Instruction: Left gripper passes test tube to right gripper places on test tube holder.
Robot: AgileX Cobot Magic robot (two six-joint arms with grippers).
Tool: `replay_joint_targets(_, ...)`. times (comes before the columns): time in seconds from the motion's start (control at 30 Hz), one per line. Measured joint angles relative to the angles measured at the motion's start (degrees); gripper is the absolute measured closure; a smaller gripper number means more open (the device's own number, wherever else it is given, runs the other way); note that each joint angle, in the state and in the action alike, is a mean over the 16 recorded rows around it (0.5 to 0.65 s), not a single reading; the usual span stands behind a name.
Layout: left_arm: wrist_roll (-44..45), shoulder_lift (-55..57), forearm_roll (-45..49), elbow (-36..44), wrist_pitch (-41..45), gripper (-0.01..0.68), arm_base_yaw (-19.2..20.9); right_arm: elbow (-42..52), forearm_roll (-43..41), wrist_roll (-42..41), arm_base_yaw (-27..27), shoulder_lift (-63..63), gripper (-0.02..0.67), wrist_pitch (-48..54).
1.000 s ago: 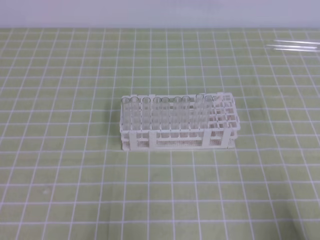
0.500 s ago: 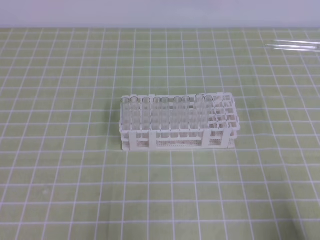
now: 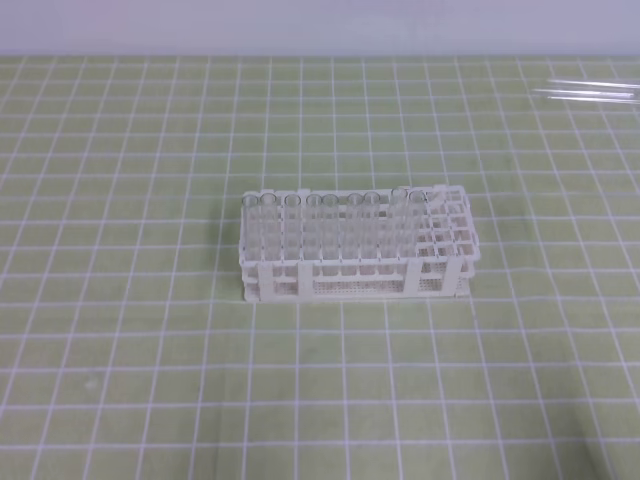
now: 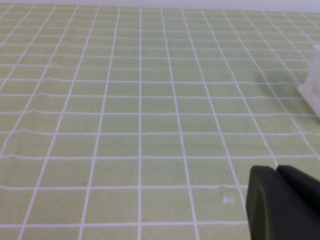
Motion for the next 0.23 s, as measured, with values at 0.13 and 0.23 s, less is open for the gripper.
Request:
replay_joint_targets(0.13,0.07,-0.15,0.05,0.05,-0.07,0.674,-0.01,0.0,0.0,0.0,0.0,0.0,0.666,0.0)
replay_joint_targets(0.23,0.08,-0.25,0.08,0.08,-0.07,0.674,-0.01,0.0,0.0,0.0,0.0,0.0,0.666,0.0)
